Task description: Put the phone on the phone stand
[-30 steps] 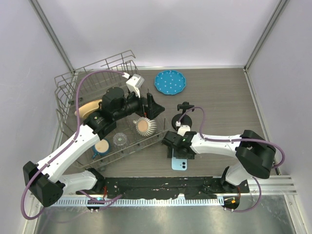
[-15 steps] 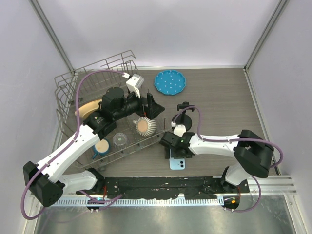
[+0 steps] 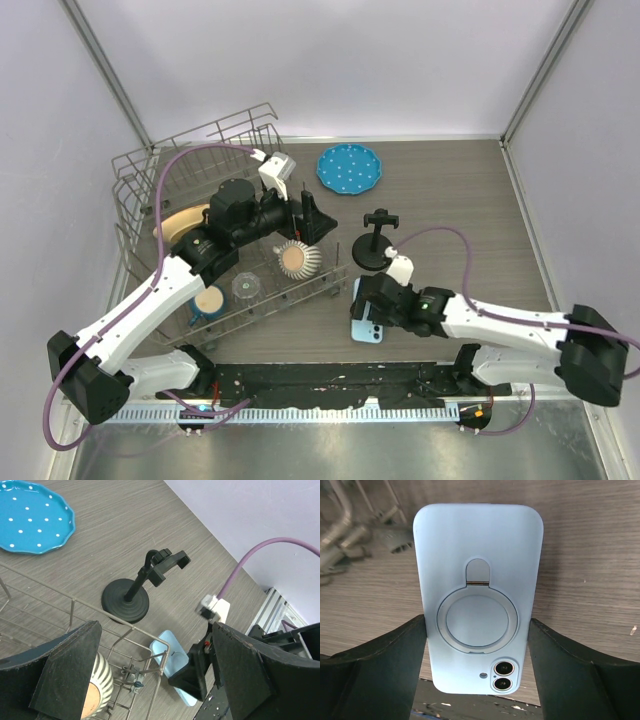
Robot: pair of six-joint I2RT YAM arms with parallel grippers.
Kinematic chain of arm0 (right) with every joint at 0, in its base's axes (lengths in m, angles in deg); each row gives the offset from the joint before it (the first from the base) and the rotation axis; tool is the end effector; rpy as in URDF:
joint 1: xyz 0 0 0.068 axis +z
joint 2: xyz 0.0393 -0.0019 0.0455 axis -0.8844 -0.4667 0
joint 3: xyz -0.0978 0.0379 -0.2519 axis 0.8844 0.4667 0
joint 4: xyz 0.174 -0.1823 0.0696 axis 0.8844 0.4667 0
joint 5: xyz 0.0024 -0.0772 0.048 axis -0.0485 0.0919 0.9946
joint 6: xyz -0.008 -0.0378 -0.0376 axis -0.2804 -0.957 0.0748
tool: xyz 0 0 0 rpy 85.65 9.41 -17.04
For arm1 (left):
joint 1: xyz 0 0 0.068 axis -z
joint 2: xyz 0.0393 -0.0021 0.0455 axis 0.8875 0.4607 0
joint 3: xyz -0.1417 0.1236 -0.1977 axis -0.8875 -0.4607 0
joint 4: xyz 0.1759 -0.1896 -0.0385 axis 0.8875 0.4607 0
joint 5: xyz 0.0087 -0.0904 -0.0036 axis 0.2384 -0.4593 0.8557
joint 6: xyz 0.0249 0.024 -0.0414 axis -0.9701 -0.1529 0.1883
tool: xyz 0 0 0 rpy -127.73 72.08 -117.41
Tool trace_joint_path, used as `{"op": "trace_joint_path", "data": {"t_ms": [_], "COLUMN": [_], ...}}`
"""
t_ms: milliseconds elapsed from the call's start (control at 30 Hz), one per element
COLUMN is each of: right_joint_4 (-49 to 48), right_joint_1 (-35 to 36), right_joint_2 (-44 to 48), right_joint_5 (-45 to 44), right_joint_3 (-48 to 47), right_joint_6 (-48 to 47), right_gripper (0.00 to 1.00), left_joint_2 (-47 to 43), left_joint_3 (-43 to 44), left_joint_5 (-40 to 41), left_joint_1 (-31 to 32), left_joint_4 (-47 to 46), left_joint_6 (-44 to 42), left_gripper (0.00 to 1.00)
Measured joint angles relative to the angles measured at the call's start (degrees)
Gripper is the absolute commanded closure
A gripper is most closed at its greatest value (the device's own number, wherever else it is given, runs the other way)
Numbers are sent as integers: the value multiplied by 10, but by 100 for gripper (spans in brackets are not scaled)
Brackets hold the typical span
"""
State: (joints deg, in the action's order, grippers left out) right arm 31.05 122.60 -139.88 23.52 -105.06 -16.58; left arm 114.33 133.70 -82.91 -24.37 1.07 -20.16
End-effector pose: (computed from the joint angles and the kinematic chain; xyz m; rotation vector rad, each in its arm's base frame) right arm 0.1149 0.1772 0.1830 0.1108 2.5538 0.3656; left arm 0.2033 -0.1712 0.3766 0.4277 1.8526 -0.9773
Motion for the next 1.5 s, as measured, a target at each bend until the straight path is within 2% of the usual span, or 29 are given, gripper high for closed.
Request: {"op": "trace_joint_path", "data": {"t_ms": [267, 467, 700, 967, 1500], "right_joint_4": [-67, -76, -46, -65, -111], "right_joint_1": [-40, -72, -99, -104, -104], "right_joint_2": [226, 334, 324, 299, 265], "right_joint_5": [-6, -28, -71, -104, -85], "right_joint_3": [89, 86, -5, -81, -90], "right_joint_6": [31, 36, 36, 37, 47], "right_gripper": [99, 99, 99, 99, 99], "left_joint_2": [2, 12, 21, 23, 50], "left_joint_3": [0, 0, 0, 0, 0], "left_joint_5": [-4, -35, -123, -134, -67], "left_joint_1": [0, 0, 18, 126, 136], "left_joint_4": [0, -1, -29, -24, -7], "left_joint_6": [0, 2, 5, -36, -45], "left_gripper": [5, 7, 1, 3, 25]}}
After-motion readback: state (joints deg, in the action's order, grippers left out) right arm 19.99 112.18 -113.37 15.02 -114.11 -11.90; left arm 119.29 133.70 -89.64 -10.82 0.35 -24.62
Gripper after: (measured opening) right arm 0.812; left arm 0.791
